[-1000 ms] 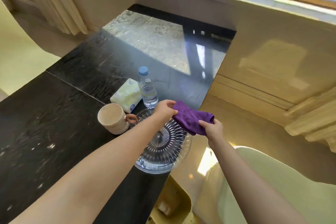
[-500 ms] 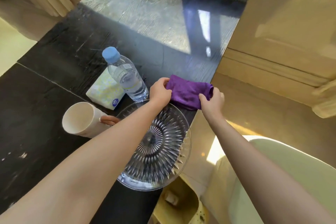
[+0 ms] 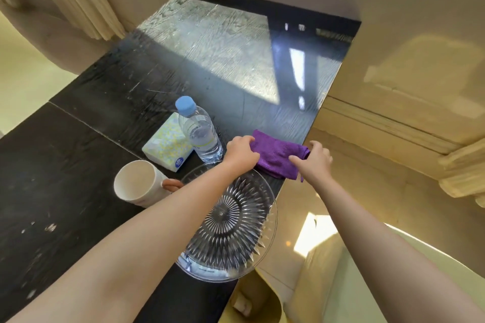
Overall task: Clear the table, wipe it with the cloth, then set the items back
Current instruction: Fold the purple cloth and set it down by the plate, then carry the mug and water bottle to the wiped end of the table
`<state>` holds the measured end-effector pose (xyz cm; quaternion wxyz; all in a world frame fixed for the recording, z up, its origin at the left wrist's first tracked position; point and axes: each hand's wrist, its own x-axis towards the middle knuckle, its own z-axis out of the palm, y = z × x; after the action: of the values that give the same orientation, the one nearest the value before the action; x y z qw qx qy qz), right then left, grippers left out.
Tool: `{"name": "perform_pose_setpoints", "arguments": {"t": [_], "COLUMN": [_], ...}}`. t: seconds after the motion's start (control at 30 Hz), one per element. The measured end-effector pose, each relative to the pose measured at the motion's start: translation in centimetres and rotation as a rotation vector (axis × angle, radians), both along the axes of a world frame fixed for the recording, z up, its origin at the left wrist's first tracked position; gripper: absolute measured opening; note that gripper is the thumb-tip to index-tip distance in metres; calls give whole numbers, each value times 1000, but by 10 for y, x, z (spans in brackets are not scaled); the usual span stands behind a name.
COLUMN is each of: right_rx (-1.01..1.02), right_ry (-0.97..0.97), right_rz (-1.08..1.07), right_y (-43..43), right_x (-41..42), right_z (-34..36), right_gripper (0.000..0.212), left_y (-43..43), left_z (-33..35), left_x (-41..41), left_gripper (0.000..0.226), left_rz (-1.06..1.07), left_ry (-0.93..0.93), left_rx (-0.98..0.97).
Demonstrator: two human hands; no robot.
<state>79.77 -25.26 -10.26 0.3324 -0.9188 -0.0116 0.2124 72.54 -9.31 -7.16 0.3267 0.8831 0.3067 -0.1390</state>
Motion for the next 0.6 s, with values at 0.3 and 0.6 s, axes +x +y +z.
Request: {"name": "perform_pose_setpoints", "arguments": {"t": [0.3,0.6], "right_rx": [-32,109], "right_ry": [-240,-163], "right_rz": [420,618], "right_y": [42,116], "right_x": [4,-40], "right_z": [82,107], "right_gripper": [64,84], "left_y": [29,127], "left_z": [83,88], "left_x": [-89,-198], "left_gripper": [51,107], "left_rz": [-85,264], "left_ry": [-138,-155], "left_rx": [-23,51]}}
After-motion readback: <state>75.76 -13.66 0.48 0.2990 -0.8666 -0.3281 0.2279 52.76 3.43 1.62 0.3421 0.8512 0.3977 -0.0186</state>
